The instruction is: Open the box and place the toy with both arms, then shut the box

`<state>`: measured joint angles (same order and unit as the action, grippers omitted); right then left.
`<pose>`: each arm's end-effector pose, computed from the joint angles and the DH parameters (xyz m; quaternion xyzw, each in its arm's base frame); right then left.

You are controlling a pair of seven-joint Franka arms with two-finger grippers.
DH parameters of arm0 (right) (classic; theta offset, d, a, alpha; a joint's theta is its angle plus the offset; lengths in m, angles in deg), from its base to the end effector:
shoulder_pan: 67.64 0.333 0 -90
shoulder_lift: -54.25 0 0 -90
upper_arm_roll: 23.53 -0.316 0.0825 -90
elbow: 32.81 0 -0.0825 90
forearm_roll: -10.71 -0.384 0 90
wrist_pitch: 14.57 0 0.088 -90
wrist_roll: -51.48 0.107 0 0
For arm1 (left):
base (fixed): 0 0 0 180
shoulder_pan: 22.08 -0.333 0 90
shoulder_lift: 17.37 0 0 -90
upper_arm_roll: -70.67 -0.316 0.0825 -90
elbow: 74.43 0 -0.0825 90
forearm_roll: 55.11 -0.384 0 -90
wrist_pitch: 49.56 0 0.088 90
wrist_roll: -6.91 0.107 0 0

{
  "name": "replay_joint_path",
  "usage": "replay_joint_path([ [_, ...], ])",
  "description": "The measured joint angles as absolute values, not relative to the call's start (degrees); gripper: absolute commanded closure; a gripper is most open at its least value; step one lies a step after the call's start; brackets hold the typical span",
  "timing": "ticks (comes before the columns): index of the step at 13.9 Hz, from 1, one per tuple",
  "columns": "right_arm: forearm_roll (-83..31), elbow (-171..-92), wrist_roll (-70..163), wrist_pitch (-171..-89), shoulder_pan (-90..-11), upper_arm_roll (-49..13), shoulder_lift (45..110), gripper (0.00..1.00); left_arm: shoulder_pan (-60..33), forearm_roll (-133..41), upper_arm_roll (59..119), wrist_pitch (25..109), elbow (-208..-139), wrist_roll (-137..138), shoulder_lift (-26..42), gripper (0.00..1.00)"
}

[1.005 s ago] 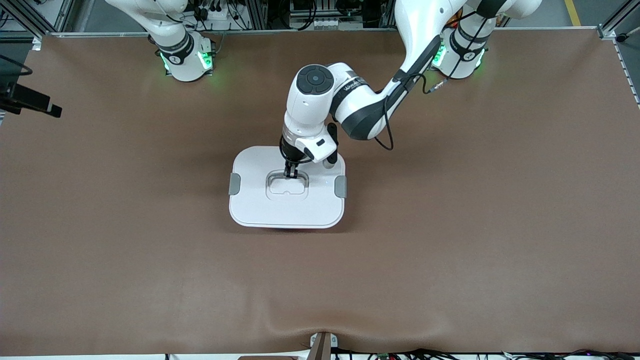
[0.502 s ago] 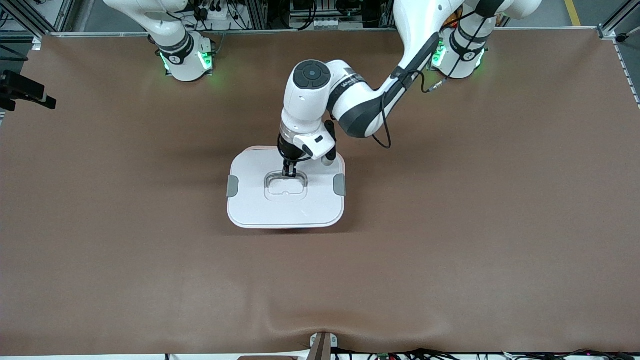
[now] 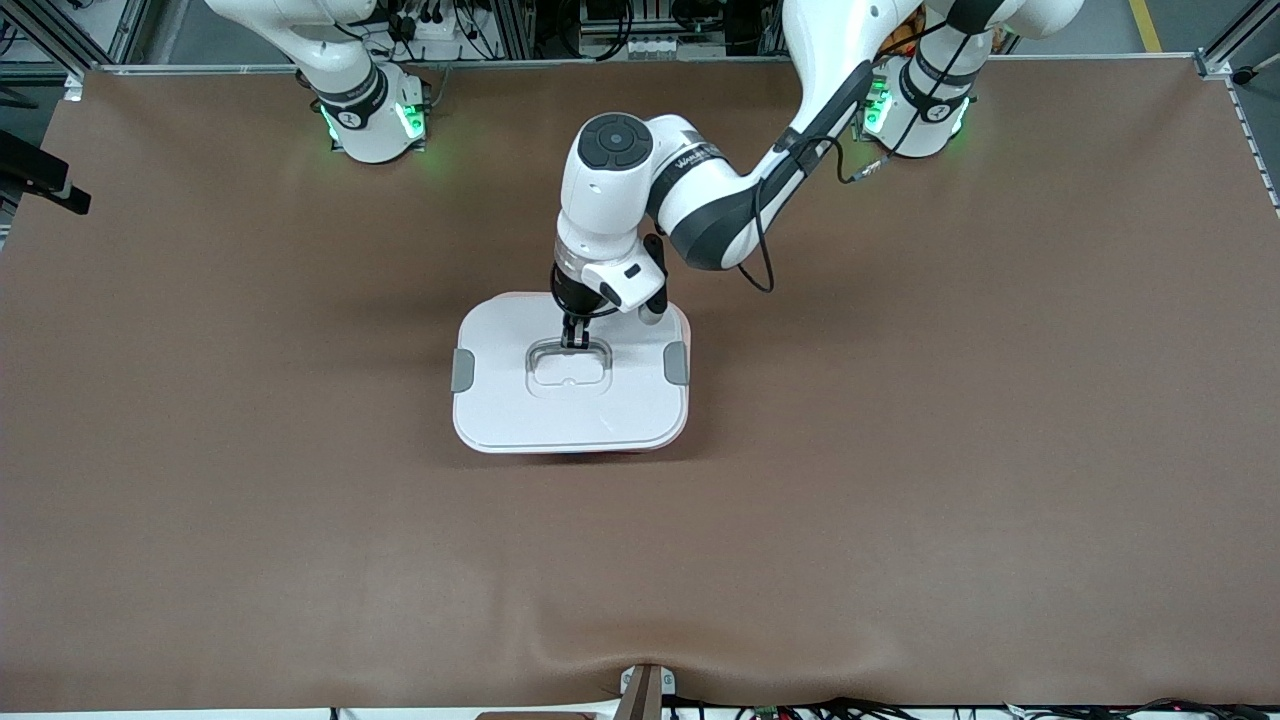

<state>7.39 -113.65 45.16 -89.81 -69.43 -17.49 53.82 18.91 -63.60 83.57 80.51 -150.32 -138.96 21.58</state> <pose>0.5191 -0.0643 0.6806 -0.9985 0.0070 0.0412 0.0340 0.4834 -0.5848 0.3691 0.6917 0.7083 -0.0276 0.1382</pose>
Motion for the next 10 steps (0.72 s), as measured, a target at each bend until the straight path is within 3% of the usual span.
replay_joint_path([
  [10, 9.9, -113.5, 45.1, -89.8, -67.6, -18.1, 53.8, 0.00, 19.3, -63.9, 83.6, 79.5, -150.9, -138.3, 21.6, 1.00],
])
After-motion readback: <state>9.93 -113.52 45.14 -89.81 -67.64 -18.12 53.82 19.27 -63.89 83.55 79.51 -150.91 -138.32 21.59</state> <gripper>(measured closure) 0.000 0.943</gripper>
